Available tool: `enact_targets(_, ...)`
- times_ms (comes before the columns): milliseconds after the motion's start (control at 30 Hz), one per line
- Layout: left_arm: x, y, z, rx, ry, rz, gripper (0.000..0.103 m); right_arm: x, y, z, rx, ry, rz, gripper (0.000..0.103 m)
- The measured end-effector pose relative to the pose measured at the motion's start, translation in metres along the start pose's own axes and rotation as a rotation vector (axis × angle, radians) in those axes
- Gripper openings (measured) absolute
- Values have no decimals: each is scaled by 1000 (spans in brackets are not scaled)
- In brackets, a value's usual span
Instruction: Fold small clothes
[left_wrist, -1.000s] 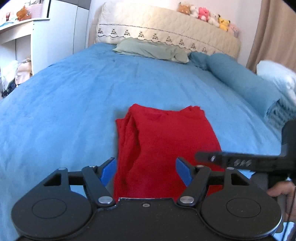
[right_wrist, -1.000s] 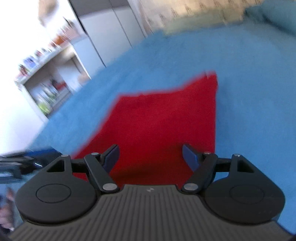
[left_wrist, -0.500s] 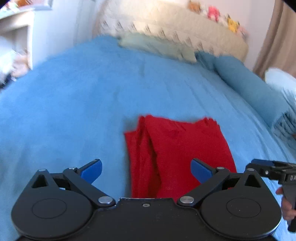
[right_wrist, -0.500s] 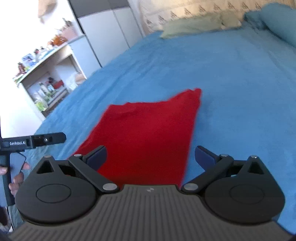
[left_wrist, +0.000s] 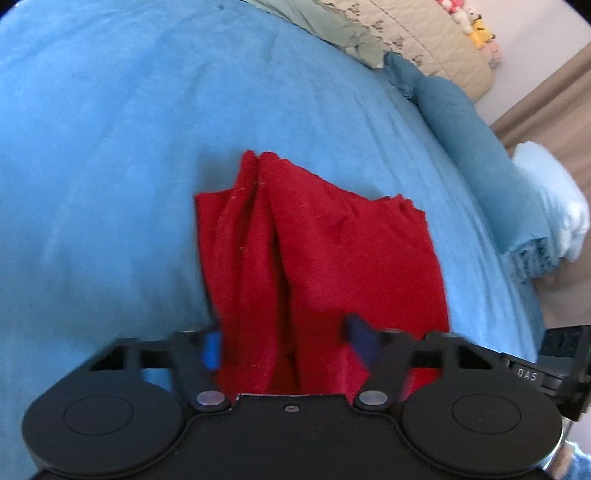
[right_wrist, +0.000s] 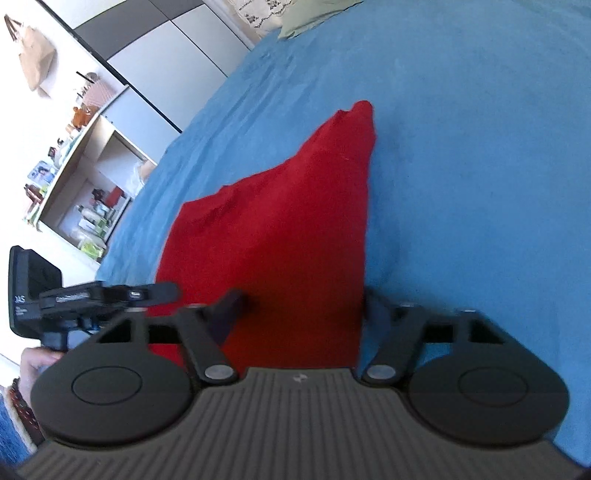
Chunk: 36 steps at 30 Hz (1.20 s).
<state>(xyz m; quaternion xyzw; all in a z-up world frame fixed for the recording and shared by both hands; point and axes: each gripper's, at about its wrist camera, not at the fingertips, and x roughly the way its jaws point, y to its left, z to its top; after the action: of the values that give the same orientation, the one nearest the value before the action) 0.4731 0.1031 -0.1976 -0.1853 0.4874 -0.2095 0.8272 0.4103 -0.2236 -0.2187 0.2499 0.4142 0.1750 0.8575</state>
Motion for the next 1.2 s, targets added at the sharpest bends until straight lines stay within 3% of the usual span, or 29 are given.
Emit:
enact_targets(33,0,-1,1,1,3,7,47,1,3,1,-8,-2,-4,57)
enact_targets(67,-3,-2,2,-3,-2,7,38,1,6,1,-25,-4,-7,50)
enact_targets(133,-8,-7,1,-2,-15,0,31,-4,10,3,-38,-18,-9,37)
enact_targets(333,-32,-39,-6,71,-47,31,27,-34,37,5,-102,-57,-12,35)
enact_targets(467,-64,-72,-23,116,-68,35,27,-82,53,2,-128,-70,12,35)
enact_targets(667,-98,-134,-83,199,-107,11,28,-173,58,-28,-190,-93,4,35)
enact_targets(833,-82,-162,-132,211,-105,3,28,-223,33,-70,-206,-90,-58,35)
enact_targets(1100,-22,-178,-177,333,-84,122,29,-210,-29,-123,-276,-65,-145,36)
enact_targets(1200,-18,-173,-180,339,-93,125,36,-202,-43,-131,-270,-68,-138,38)
